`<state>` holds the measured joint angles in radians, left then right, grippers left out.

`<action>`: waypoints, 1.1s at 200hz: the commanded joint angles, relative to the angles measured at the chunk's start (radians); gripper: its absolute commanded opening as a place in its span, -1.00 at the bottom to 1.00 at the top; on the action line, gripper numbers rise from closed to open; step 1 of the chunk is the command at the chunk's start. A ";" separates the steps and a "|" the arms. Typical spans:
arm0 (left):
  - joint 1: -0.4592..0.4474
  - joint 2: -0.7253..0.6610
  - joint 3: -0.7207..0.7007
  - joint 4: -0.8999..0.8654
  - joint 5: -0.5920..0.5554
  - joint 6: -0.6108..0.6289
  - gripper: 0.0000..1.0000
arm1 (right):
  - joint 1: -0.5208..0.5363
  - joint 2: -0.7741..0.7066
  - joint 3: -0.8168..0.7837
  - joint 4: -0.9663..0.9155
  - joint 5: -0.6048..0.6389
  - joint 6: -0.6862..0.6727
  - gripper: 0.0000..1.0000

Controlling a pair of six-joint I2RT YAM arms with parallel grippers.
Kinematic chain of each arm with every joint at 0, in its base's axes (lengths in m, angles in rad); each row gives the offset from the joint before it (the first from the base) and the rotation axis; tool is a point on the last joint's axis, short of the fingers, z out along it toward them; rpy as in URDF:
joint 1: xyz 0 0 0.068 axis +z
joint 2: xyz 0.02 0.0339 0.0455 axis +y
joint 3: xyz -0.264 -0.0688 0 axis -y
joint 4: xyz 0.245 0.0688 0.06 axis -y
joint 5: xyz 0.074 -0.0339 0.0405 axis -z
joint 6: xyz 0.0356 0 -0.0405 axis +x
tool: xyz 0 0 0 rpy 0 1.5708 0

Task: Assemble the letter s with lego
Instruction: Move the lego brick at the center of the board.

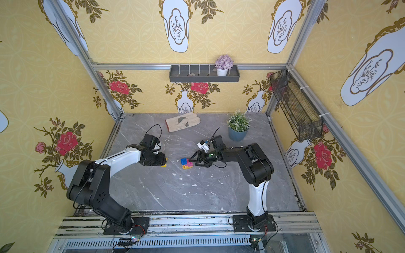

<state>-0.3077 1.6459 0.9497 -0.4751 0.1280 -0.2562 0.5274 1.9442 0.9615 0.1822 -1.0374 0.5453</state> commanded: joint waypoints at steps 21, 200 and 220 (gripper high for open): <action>-0.001 0.064 0.035 -0.008 -0.050 0.043 0.22 | 0.000 0.002 -0.006 0.021 -0.008 -0.016 0.74; -0.015 0.131 0.084 -0.054 -0.098 0.157 -0.33 | 0.018 0.022 -0.061 0.126 -0.007 0.039 0.74; -0.016 0.125 0.092 -0.047 -0.058 0.184 -0.36 | 0.025 0.033 -0.080 0.184 -0.015 0.065 0.74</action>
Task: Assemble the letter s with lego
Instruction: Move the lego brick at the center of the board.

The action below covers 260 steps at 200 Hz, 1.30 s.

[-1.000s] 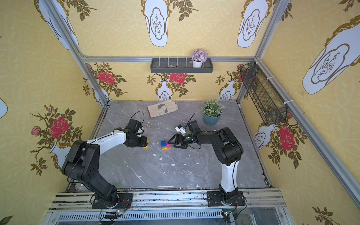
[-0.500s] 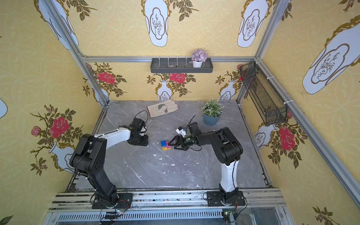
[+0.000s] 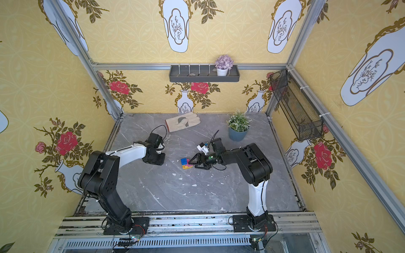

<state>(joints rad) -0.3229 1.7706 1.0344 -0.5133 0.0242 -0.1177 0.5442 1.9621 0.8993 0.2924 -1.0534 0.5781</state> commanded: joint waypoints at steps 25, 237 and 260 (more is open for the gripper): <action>-0.001 -0.017 0.005 -0.005 0.063 0.062 -0.37 | 0.026 0.031 -0.029 0.121 0.005 0.055 0.74; 0.001 -0.076 -0.043 0.029 0.147 0.035 -0.36 | -0.031 0.033 -0.094 0.320 0.046 0.123 0.78; 0.001 -0.087 -0.053 0.030 0.154 0.026 -0.36 | -0.034 0.085 -0.074 0.387 0.041 0.161 0.78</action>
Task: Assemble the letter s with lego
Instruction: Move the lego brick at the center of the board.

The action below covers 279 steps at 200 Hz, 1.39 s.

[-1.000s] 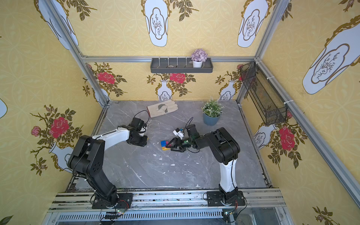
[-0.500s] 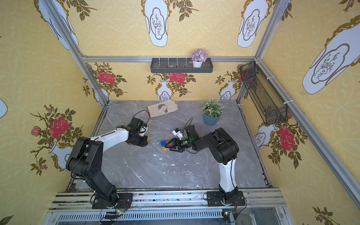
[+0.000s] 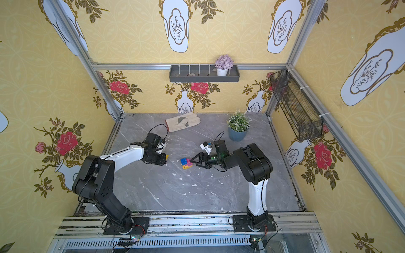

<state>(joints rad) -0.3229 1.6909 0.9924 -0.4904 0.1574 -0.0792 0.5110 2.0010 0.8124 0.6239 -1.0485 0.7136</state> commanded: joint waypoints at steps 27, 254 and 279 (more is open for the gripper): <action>0.001 -0.021 -0.019 0.000 0.019 -0.016 -0.36 | 0.002 0.077 0.032 0.108 0.028 0.065 0.78; 0.040 -0.123 -0.023 -0.002 0.084 0.049 -0.37 | 0.111 0.090 -0.033 0.160 0.084 0.149 0.72; 0.039 -0.165 -0.018 0.014 0.141 0.078 -0.39 | 0.106 0.107 -0.033 0.166 0.074 0.146 0.69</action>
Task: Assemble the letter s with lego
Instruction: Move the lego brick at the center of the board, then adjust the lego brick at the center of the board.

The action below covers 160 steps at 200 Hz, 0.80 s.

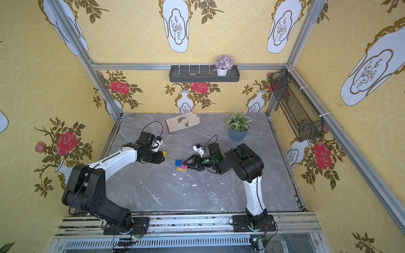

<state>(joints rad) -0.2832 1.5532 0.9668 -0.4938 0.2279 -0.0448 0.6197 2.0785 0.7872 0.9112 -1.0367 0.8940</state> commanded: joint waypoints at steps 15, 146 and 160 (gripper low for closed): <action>0.000 -0.056 0.004 0.025 0.106 0.072 -0.43 | -0.006 0.040 -0.003 -0.122 0.054 -0.039 0.67; -0.054 -0.191 0.002 0.027 0.284 0.315 -0.77 | -0.033 0.072 0.076 -0.402 0.041 -0.214 0.74; -0.054 -0.196 -0.002 0.030 0.278 0.313 -0.77 | -0.033 0.079 0.099 -0.442 0.036 -0.237 0.73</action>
<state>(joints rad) -0.3363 1.3602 0.9649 -0.4828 0.4980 0.2543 0.5922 2.1273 0.8703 0.7792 -1.1492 0.7891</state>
